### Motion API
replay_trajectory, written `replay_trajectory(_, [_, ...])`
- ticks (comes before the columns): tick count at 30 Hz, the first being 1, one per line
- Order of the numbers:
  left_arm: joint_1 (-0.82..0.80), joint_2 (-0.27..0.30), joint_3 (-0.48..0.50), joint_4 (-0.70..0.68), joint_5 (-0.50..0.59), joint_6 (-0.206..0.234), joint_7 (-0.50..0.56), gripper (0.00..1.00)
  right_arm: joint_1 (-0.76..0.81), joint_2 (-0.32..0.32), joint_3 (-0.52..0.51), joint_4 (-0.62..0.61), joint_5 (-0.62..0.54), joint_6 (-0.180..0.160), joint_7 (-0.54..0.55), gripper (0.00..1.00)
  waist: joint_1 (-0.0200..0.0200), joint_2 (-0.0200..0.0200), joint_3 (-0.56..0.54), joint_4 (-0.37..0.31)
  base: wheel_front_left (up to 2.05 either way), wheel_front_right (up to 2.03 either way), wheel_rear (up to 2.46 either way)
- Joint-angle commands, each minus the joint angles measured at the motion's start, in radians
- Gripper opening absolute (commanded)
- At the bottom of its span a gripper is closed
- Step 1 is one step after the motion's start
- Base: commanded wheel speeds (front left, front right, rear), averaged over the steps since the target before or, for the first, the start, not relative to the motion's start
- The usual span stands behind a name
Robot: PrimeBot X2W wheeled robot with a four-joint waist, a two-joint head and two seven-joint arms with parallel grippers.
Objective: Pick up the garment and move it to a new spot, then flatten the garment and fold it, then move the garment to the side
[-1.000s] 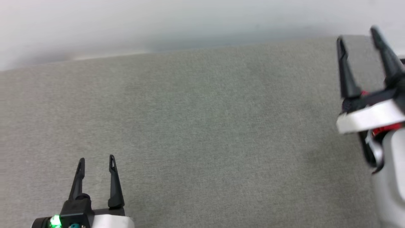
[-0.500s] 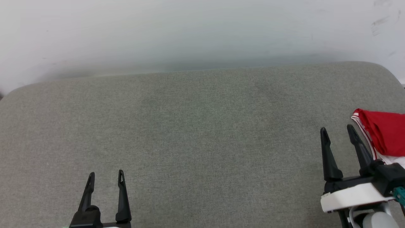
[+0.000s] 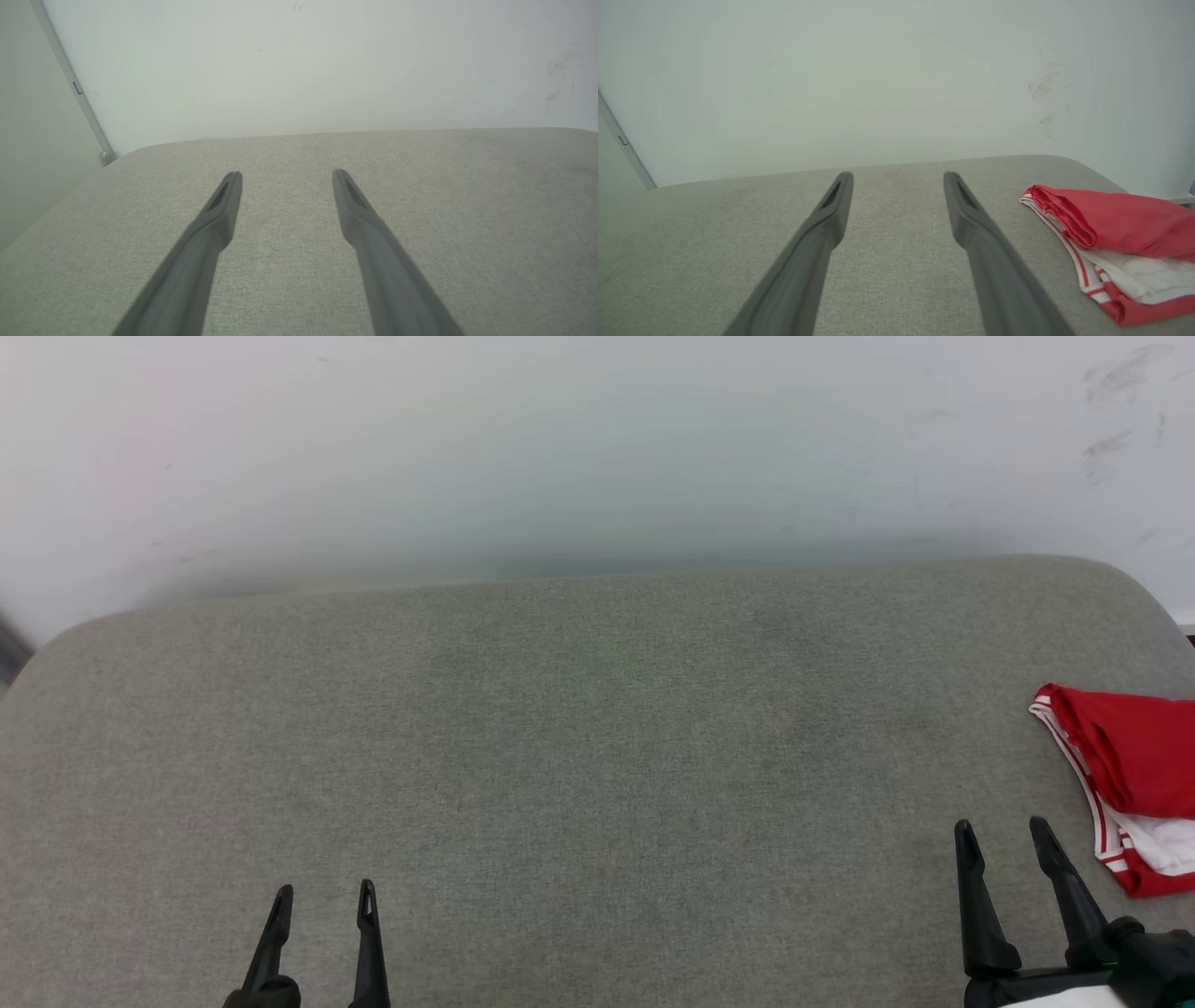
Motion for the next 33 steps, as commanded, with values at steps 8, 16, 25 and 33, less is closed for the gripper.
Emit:
replay_trajectory(8, [0.001,-0.001,-0.004,0.037,-0.037,-0.003,0.007,0.0,0.0,-0.001,0.004,0.039,0.034,0.0,0.006,0.0,0.0001,-0.0001,0.0,0.002,0.0,0.0,0.0])
replay_trajectory(16, [-0.037,0.011,-0.001,0.063,-0.221,-0.022,0.037,0.0,-0.029,-0.011,0.008,0.061,0.204,0.0,0.038,0.0,0.0001,-0.0001,0.001,0.002,0.0,0.0,0.0])
replay_trajectory(25, [-0.081,0.02,0.002,0.101,-0.404,-0.048,0.069,0.0,-0.06,-0.019,0.01,0.085,0.374,0.0,0.071,0.0,0.0001,-0.0001,0.002,0.003,0.0,0.0,0.0])
replay_trajectory(33, [-0.114,0.026,0.007,0.129,-0.549,-0.067,0.096,0.0,-0.084,-0.024,0.01,0.103,0.508,0.0,0.099,0.0,0.0001,-0.0001,0.003,0.004,0.0,0.0,0.0])
